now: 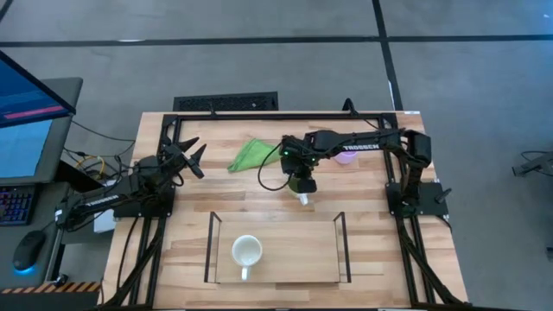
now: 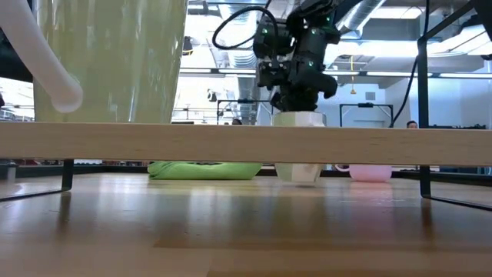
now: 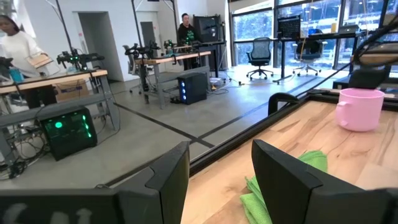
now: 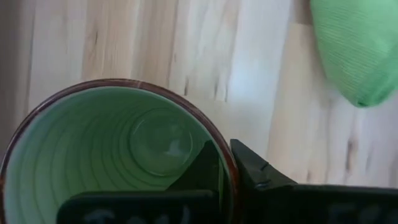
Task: Stack small to large cups/mugs on shelf
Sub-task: Put the green mug on the shelf
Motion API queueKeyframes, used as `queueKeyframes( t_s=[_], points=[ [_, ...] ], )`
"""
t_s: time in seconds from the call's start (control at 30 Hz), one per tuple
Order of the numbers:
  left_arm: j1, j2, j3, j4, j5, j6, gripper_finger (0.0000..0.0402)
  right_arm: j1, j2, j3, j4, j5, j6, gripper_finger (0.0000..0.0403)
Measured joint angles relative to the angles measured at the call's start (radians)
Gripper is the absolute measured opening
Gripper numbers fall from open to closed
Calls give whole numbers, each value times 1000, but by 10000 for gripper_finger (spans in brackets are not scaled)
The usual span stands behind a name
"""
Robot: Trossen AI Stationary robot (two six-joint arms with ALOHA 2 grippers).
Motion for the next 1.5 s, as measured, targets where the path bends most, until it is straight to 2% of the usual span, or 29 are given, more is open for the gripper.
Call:
queueKeyframes(
  t_s=[0.37,0.57,0.8,1.03,1.37,1.5],
  points=[
    [0,0,0,0,0,0,167,110,0,224,-224,46,233,29],
    [0,0,0,0,0,-1,167,196,0,298,-256,46,370,29],
    [0,0,0,0,0,-12,167,316,0,312,-264,48,482,29],
    [0,0,0,0,0,-27,167,413,0,311,-235,92,608,29],
    [0,0,0,0,0,-27,167,457,31,315,-194,94,642,29],
    [0,0,0,0,0,-27,167,457,36,311,-233,92,641,29]
  ],
)
